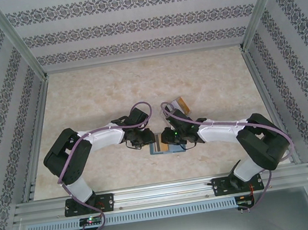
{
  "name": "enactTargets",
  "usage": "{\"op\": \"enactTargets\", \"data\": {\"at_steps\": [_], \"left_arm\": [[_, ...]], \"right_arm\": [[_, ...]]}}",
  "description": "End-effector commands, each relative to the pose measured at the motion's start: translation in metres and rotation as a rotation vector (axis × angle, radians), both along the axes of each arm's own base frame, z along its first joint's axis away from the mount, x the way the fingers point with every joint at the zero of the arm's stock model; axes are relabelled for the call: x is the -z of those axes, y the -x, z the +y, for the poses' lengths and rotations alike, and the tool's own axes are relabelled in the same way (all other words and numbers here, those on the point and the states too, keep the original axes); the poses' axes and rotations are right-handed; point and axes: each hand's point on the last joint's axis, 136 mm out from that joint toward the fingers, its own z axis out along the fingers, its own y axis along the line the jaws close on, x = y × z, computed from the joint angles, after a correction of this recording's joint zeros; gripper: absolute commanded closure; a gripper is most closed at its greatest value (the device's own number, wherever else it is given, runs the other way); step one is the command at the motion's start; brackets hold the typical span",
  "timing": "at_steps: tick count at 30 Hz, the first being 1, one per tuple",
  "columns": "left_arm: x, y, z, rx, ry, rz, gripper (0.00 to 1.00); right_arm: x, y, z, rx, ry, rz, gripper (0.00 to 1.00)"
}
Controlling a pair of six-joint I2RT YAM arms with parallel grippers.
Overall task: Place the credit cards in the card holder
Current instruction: Insert the credit card into the card slot.
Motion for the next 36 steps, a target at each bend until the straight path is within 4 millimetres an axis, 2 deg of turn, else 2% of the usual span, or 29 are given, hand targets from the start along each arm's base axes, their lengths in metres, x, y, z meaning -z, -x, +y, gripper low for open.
{"op": "enactTargets", "data": {"at_steps": [1,9,14,19,23,27,30,36], "left_arm": [[-0.001,0.003,-0.004,0.016,0.002,-0.005,0.74],[-0.001,0.004,-0.004,0.020,0.003,-0.003,0.74],[-0.001,0.006,-0.004,0.016,0.014,-0.005,0.74],[-0.003,0.005,-0.003,0.011,0.012,-0.008,0.74],[-0.004,0.005,-0.001,0.006,0.005,-0.014,0.74],[-0.006,0.005,0.005,-0.004,-0.015,-0.029,0.73],[-0.006,0.004,0.006,-0.002,-0.027,-0.034,0.73],[-0.002,0.004,0.006,-0.005,-0.034,-0.025,0.74]], "right_arm": [[-0.006,-0.001,-0.013,0.042,0.042,-0.025,0.78],[0.014,0.008,0.000,0.000,0.032,0.042,0.81],[0.010,0.007,0.022,-0.051,-0.007,0.042,0.86],[-0.001,0.004,0.037,-0.083,-0.017,0.020,0.86],[-0.003,0.003,0.027,-0.070,0.026,0.004,0.81],[-0.011,0.000,-0.006,-0.037,0.147,-0.038,0.77],[-0.002,0.004,-0.029,-0.014,0.177,-0.001,0.77],[0.016,0.015,-0.047,-0.009,0.222,0.046,0.78]]}}
